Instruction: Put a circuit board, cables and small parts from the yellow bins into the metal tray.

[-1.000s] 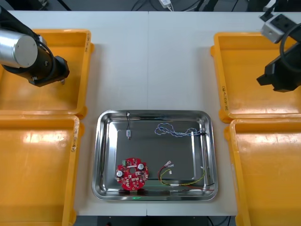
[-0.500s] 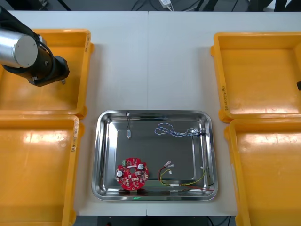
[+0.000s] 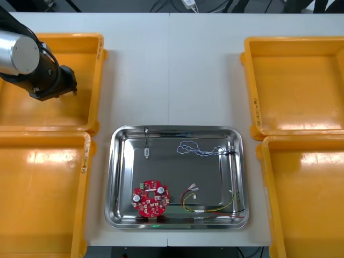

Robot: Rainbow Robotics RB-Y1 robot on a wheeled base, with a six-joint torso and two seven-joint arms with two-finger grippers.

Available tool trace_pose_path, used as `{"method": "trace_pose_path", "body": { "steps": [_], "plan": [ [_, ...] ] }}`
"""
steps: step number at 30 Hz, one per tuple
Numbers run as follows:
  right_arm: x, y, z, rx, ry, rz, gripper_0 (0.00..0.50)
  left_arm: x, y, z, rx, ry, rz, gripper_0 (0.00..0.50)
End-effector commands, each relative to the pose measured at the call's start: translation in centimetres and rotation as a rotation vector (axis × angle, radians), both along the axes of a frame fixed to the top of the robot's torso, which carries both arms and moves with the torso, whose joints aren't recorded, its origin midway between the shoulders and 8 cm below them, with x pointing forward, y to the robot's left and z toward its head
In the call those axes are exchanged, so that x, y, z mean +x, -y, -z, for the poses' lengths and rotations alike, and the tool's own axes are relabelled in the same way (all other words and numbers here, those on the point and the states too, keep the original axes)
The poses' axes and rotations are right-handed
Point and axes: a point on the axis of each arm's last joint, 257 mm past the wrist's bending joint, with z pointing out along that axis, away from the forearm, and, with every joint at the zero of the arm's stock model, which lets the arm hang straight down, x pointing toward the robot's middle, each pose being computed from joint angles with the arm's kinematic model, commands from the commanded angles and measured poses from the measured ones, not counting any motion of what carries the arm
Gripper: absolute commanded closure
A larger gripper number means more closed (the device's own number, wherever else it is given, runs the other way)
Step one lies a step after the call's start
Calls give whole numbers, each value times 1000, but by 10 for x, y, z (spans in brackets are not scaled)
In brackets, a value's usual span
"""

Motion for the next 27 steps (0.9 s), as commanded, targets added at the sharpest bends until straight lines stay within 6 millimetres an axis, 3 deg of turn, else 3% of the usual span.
{"method": "trace_pose_path", "body": {
  "steps": [1, 10, 27],
  "plan": [
    [-4, 23, -12, 14, 29, 114, 0, 4, -12, -37, 42, 56, 47, 0],
    [-2, 6, -5, 97, 41, 170, 0, 10, -5, -40, 22, 79, 50, 0],
    [-5, -16, -1, 79, 88, 72, 0, 18, 10, -12, -23, 68, 51, 0]
  ]
}}
